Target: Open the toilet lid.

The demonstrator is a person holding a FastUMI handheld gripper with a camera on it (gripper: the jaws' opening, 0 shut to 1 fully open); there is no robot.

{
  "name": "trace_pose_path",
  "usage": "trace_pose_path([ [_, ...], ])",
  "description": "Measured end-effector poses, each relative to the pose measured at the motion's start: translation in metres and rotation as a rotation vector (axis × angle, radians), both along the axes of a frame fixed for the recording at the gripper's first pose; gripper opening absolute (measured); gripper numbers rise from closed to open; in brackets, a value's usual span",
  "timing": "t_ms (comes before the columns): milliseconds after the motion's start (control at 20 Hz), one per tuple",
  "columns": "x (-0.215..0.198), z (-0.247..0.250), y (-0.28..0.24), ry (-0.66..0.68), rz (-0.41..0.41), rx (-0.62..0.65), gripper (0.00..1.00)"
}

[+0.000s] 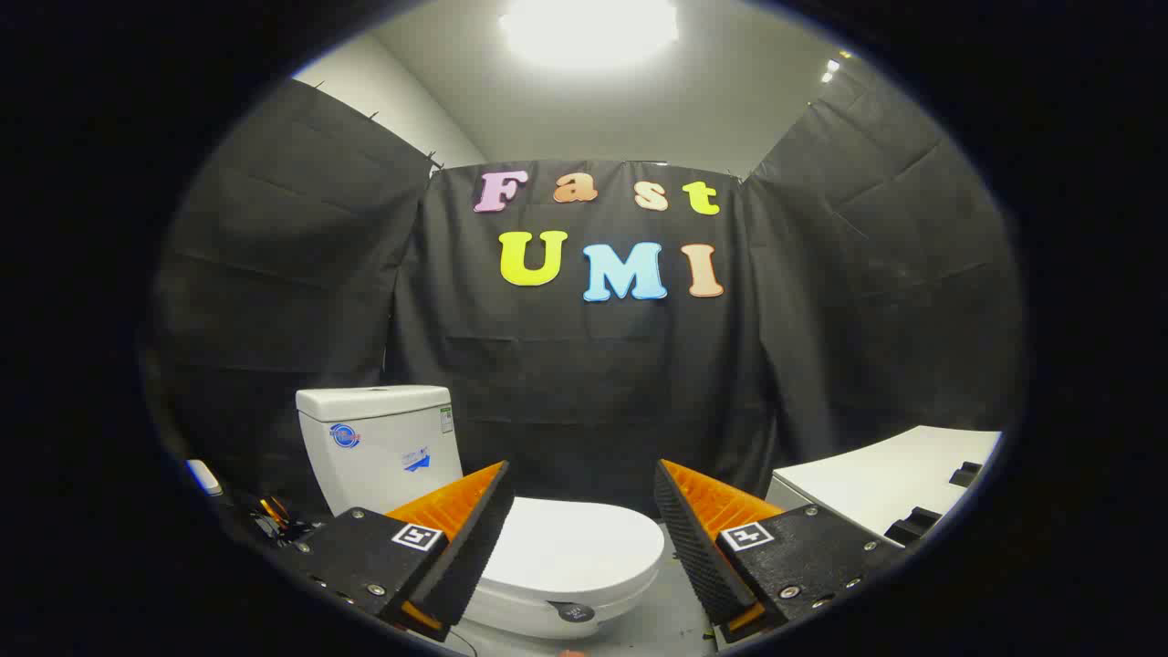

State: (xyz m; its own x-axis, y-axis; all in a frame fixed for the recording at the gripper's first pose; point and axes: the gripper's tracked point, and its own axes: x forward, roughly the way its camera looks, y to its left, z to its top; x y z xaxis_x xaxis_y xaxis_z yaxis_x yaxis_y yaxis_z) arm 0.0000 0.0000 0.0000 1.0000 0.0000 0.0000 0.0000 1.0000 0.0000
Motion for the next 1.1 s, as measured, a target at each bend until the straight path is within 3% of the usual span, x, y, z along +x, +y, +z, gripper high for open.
trace_pose_path([
  [1100, 0.0038, -0.0012, -0.0105, -0.017, -0.027, 0.002, 0.95],
])
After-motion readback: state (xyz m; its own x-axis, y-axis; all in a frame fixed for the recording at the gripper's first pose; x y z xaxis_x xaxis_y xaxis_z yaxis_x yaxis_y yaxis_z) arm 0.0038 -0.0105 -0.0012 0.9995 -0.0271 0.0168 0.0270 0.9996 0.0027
